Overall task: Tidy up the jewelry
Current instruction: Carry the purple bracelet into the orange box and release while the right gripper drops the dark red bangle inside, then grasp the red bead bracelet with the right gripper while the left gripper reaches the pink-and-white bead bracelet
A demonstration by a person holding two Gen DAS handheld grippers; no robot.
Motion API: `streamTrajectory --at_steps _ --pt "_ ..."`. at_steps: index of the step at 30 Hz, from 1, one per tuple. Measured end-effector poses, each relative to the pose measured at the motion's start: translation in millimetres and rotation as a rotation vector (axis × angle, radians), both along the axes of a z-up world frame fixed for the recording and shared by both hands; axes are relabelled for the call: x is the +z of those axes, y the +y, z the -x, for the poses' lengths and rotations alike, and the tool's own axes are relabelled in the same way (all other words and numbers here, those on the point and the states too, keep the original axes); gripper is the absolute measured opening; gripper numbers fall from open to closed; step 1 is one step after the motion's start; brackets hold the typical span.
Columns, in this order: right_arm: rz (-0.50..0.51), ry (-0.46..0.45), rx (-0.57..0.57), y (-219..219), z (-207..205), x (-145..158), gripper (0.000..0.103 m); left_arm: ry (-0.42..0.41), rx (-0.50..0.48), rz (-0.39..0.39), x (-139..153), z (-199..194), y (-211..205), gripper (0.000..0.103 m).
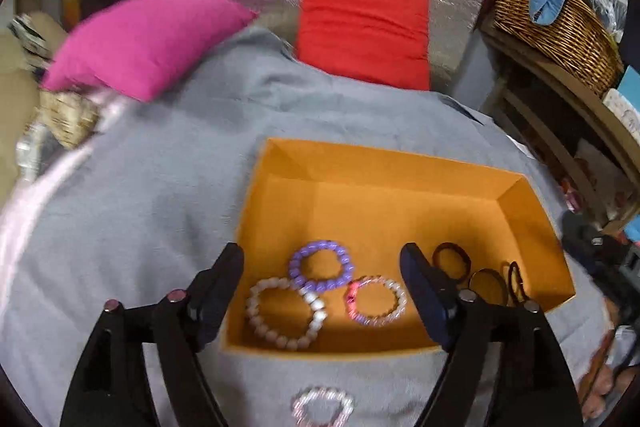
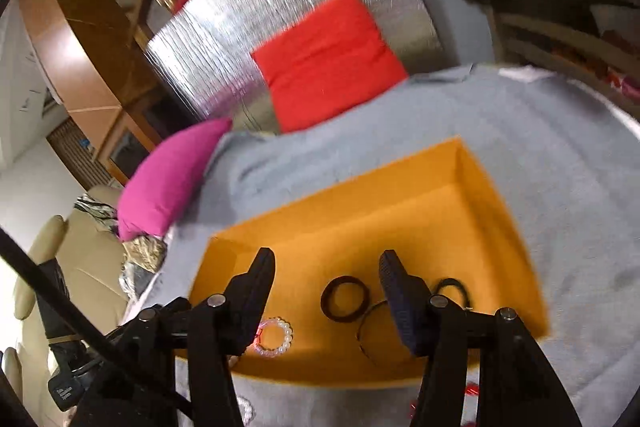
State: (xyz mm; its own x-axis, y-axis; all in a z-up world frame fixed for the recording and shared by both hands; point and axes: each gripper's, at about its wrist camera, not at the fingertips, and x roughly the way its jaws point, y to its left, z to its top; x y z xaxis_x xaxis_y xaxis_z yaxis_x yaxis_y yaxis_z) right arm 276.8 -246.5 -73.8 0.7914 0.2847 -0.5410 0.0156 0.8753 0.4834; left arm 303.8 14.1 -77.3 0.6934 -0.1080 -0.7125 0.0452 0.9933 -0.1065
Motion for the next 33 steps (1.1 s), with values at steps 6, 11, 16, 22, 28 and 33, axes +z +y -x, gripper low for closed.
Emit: streamTrajectory --at_steps 6,11,16,22,28,33 --pt "0.03 -0.037 -0.003 -21 58 18 0.059 -0.105 0.008 -0.191 16 56 -3 0.084" --pt "0.04 -0.019 -0.029 -47 112 7 0.059 -0.152 0.148 -0.278 -6 107 36 0.084" --pt "-0.012 0.078 -0.091 -79 124 -16 0.059 -0.019 0.088 -0.155 -37 111 56 0.084" --pt "-0.068 0.246 -0.091 -84 98 -50 0.058 0.013 0.074 -0.052 -45 94 56 0.084" --pt "-0.008 0.314 -0.023 -51 77 -60 0.057 0.033 0.056 -0.199 -55 89 32 0.084" --pt "0.028 0.322 0.001 -38 73 -61 0.057 -0.013 0.037 -0.299 -50 97 22 0.084"
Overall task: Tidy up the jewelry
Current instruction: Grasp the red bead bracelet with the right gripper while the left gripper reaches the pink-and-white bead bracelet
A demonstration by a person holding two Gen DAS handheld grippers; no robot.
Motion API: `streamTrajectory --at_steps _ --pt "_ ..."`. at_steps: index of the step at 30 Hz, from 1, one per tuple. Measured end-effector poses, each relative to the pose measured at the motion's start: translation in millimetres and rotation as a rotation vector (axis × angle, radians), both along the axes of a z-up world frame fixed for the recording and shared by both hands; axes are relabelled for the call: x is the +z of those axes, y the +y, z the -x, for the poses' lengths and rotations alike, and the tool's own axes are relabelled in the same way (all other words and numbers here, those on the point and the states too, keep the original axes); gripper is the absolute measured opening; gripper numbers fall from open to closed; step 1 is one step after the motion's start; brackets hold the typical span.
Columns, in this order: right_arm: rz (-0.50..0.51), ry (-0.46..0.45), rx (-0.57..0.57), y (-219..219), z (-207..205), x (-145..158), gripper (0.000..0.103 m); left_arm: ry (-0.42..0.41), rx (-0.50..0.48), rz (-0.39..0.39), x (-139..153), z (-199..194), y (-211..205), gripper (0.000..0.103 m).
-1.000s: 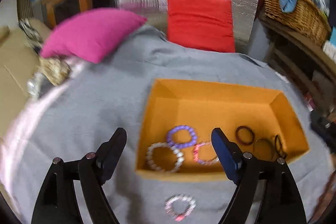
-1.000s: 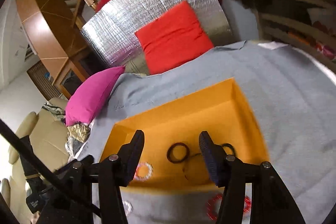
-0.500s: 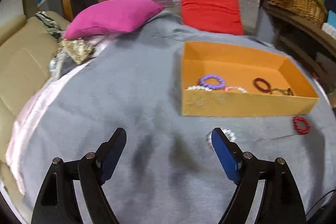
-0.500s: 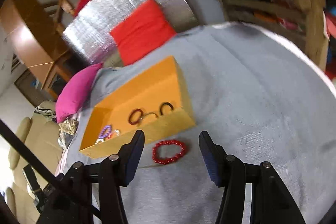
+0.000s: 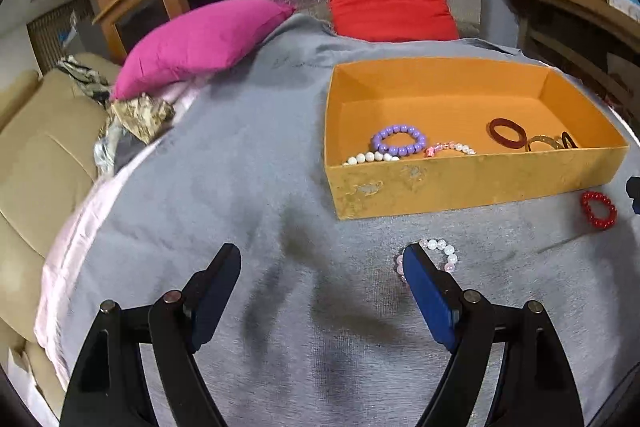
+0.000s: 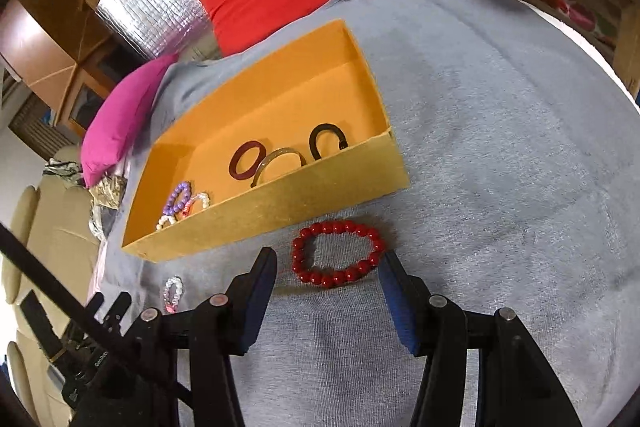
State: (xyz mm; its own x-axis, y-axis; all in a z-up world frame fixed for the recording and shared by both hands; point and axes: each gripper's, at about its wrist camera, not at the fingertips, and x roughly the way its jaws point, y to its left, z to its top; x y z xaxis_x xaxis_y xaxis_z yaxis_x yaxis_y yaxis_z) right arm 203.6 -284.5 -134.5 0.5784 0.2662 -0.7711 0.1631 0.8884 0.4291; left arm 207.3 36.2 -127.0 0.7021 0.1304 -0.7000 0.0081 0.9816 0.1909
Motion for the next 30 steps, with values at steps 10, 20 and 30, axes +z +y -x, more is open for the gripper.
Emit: streamTrajectory --at_steps 10,20,30 --pt "0.001 0.02 -0.01 2 -4 -4 0.057 0.004 0.05 -0.003 1 -2 11 0.084" --pt "0.014 0.04 -0.016 -2 -4 -10 0.057 0.012 0.042 -0.014 -2 -2 10 0.084" --pt "0.015 0.047 -0.009 -4 -3 -11 0.057 0.03 0.035 -0.025 -6 -4 7 0.084"
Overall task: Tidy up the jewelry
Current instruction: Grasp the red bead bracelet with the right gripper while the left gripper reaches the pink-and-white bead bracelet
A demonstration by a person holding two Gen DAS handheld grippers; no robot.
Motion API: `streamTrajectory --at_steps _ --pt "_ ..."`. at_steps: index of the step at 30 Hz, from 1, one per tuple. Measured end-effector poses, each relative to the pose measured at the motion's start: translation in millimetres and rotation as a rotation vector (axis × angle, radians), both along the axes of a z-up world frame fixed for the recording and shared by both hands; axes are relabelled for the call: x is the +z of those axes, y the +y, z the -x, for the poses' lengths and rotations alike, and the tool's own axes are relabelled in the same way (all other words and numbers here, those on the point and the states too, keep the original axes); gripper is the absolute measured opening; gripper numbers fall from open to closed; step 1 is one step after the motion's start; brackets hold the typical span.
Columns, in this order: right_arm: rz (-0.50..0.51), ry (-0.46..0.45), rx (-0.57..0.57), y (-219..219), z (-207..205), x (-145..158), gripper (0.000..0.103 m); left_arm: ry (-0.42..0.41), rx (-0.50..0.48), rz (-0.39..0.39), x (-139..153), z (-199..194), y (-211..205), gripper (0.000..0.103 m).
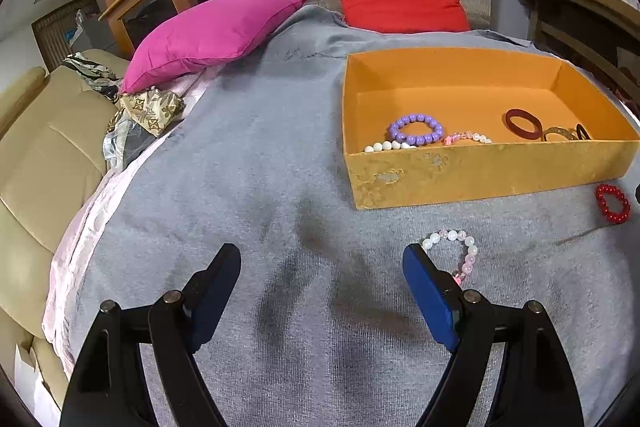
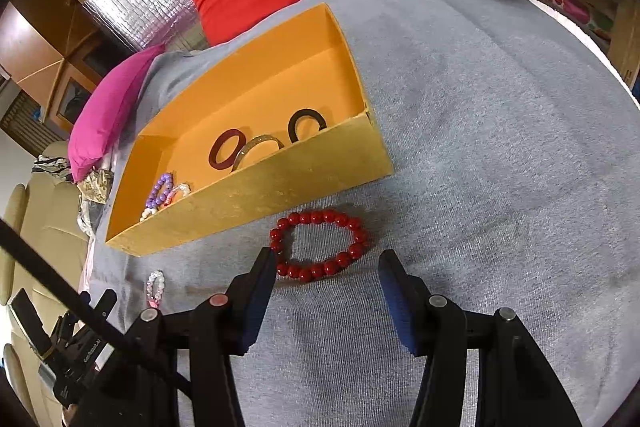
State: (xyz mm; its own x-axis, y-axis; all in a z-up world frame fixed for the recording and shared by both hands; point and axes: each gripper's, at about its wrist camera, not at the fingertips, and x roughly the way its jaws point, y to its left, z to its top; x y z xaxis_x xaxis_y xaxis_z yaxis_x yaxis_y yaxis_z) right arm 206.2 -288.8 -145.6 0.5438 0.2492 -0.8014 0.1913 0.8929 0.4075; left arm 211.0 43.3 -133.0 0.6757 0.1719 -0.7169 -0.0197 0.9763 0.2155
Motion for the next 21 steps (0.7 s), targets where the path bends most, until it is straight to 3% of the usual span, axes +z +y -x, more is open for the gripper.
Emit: streamTrajectory --at_steps 8,21 --pt "-0.003 0.002 -0.002 -3 2 0 0.057 0.021 -0.004 -0.002 -4 -1 -1 0.084" --pt "-0.03 0.021 -0.034 -16 -8 -10 0.057 0.131 -0.039 0.068 -21 -7 0 0.084"
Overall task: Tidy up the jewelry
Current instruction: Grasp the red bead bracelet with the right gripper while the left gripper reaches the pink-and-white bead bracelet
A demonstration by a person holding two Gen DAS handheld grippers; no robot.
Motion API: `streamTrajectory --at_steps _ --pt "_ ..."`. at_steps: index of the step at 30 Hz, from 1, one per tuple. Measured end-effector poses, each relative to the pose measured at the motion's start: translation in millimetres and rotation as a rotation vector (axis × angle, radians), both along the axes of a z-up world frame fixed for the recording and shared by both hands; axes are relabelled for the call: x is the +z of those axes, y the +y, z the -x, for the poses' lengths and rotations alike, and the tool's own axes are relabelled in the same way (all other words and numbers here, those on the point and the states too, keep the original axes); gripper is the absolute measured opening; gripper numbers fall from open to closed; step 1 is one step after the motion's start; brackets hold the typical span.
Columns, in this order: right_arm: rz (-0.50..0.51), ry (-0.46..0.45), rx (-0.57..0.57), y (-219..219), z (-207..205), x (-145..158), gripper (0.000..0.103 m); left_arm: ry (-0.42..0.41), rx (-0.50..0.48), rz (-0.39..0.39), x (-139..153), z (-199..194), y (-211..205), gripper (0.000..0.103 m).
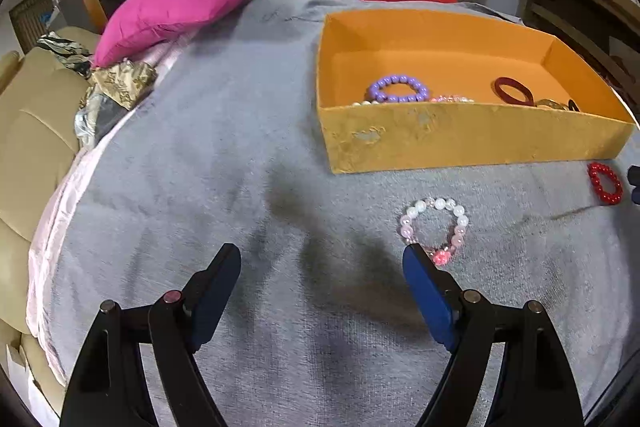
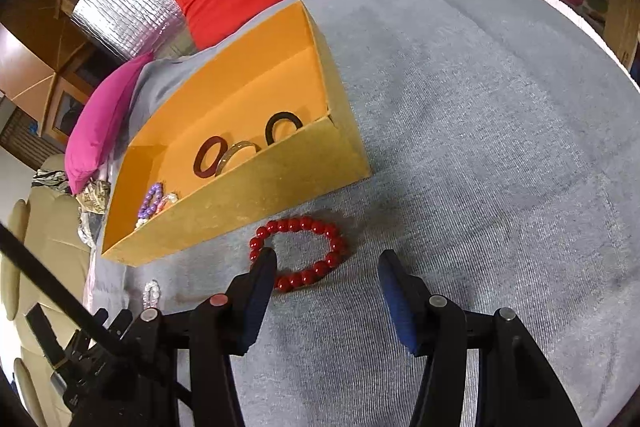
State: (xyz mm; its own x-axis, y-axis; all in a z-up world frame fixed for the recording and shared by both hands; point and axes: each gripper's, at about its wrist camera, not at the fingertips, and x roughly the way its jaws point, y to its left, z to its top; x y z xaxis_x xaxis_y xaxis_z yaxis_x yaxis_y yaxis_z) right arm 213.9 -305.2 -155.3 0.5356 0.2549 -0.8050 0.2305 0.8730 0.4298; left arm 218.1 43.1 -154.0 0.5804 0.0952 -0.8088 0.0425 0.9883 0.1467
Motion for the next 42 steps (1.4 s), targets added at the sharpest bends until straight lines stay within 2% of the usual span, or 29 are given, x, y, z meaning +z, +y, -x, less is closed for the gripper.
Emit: streamTrajectory --at_steps 3,4,6,9,10,11,18,28,37,42 --pt "0.03 0.006 -0.007 5 -6 -4 0.056 0.009 -0.008 0.001 -1 0 -1 0.084" --pt "0.038 0.008 -0.007 6 -8 -6 0.052 0.012 -0.012 -0.001 -2 0 -1 0.084" --pt "0.063 0.013 0.005 12 -12 -9 0.041 0.014 -0.017 -0.003 -3 0 -2 0.084" --pt "0.158 0.012 0.024 24 -16 -11 0.024 0.021 -0.015 0.001 -3 -1 -2 0.084" --pt "0.186 0.009 0.034 28 -17 -11 0.013 0.024 -0.015 0.002 -3 -2 -2 0.084" --pt "0.201 0.006 0.042 31 -17 -11 0.011 0.027 -0.016 0.003 -3 -2 -2 0.084" --pt "0.229 -0.048 0.137 59 -10 -1 0.011 0.021 -0.02 -0.006 -1 -1 -5 0.084" --pt "0.125 -0.054 0.252 75 5 2 0.011 0.017 -0.032 -0.023 -1 -1 -12 0.084" --pt "0.075 0.014 0.271 69 7 -4 0.014 0.027 -0.04 -0.028 -4 -3 -21 0.084" --pt "0.054 0.001 0.237 57 8 0 0.025 0.031 -0.048 -0.028 -5 -4 -26 0.084"
